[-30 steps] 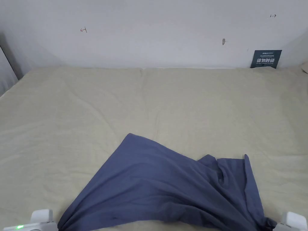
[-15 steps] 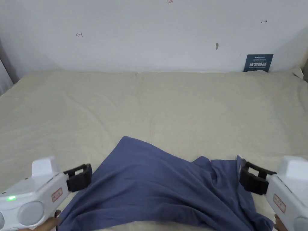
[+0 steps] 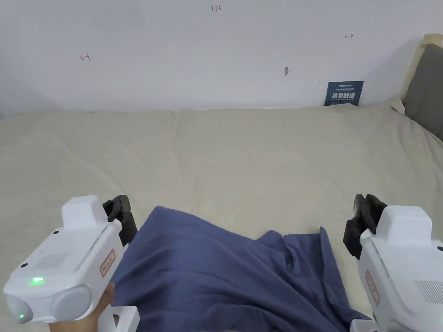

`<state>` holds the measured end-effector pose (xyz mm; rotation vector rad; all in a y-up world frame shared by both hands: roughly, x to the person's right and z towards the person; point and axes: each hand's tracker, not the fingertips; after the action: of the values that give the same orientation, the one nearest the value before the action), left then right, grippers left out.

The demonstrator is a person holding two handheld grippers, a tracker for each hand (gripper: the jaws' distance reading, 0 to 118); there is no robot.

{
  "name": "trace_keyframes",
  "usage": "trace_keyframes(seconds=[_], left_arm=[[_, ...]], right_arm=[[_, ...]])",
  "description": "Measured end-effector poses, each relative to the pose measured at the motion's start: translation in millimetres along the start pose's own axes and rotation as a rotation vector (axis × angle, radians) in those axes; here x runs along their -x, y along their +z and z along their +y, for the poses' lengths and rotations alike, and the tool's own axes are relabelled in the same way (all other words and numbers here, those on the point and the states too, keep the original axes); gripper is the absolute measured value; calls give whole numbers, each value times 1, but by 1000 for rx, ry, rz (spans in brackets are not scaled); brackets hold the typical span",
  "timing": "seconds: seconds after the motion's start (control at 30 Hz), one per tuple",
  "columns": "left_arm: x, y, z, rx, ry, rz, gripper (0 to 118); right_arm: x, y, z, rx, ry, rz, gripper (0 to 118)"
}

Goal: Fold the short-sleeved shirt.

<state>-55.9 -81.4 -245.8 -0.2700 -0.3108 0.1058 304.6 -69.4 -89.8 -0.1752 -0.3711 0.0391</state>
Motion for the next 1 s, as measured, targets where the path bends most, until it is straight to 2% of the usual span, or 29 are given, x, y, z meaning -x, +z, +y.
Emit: trace_keyframes(seconds=[0.1,0.2,0.47,0.5,0.53,0.6,0.63,0.8,0.87,0.97,1.0], left_arm=[[1,-19,-4,44,5,9,0],[8,-55,-8,164,8,-7,0],[34,-199,-26,500,-26,-61,3],[36,-214,-29,530,-35,-56,17],[39,-232,-33,546,-27,-36,39],[45,-263,-42,609,-18,-28,101],[48,-280,-48,656,-24,-22,110],[48,-332,-73,727,-144,33,101],[45,-344,-81,757,-155,39,87],[43,-358,-93,785,-176,44,78],[41,-361,-97,809,-176,32,72]], right_arm=[[0,-6,-2,13,-2,-1,14],[-2,-19,-6,39,-8,-4,14],[-3,-67,-25,137,6,-23,14],[-4,-74,-28,148,7,-26,14],[-4,-81,-32,165,9,-29,14],[-5,-93,-38,190,10,-35,14],[-6,-99,-41,202,9,-40,14],[-16,-119,-60,259,1,-71,14],[-20,-123,-66,282,-3,-83,14],[-26,-125,-76,312,2,-100,14],[-28,-125,-78,324,3,-105,14]])
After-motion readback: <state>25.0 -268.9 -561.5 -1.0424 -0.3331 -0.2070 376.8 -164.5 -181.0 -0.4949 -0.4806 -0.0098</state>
